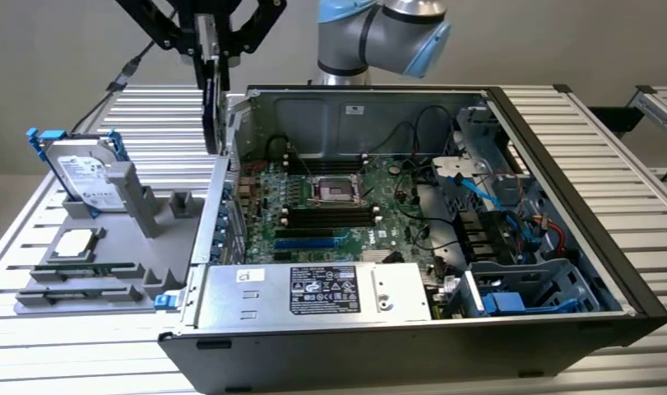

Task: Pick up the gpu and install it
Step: 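Pick up the gpu and move the gpu toward the slot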

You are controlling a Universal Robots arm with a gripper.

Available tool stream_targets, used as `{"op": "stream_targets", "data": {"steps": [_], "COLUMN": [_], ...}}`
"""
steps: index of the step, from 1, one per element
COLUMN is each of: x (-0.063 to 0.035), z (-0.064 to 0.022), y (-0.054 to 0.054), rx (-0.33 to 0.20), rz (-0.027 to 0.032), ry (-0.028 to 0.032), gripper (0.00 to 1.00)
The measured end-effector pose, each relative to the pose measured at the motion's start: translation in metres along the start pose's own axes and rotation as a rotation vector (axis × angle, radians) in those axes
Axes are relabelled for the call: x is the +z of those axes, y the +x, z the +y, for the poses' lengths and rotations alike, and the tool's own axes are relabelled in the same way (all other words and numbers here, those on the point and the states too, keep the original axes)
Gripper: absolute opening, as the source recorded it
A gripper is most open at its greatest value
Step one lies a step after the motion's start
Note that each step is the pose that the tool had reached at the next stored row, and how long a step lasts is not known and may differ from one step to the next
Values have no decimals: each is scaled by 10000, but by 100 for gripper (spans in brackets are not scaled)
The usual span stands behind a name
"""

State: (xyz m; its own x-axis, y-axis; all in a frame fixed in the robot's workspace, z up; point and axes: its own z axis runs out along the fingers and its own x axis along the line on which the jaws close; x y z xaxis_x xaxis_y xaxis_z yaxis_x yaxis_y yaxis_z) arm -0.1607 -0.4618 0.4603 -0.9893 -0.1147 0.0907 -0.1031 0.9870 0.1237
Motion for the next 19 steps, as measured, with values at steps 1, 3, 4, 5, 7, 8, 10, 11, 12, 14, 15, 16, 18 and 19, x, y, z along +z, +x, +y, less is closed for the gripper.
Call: {"op": "stream_targets", "data": {"steps": [1, 3, 4, 5, 7, 8, 10, 11, 12, 14, 15, 16, 18, 19], "x": [-8, -22, -28, -34, -43, -49, -58, -62, -65, -51, -37, -23, 6, 20], "z": [-4, -13, -18, -22, -31, -36, -46, -50, -55, -65, -68, -69, -69, -66], "y": [-46, -135, -180, -223, -313, -361, -450, -495, -539, -631, -677, -728, -824, -871], "rx": [0, -4, -4, -3, -5, -4, -5, -6, -5, -5, -5, -4, -6, -5], "rz": [4, 10, 13, 15, 17, 16, 16, 16, 16, 16, 15, 16, 16, 16], "ry": [-1, -1, -1, -2, -7, -10, -14, -15, -16, -15, -16, -15, -14, -15], "gripper": [27, 27, 27, 27, 27, 27, 27, 27, 27, 27, 27, 27, 27, 27]}}
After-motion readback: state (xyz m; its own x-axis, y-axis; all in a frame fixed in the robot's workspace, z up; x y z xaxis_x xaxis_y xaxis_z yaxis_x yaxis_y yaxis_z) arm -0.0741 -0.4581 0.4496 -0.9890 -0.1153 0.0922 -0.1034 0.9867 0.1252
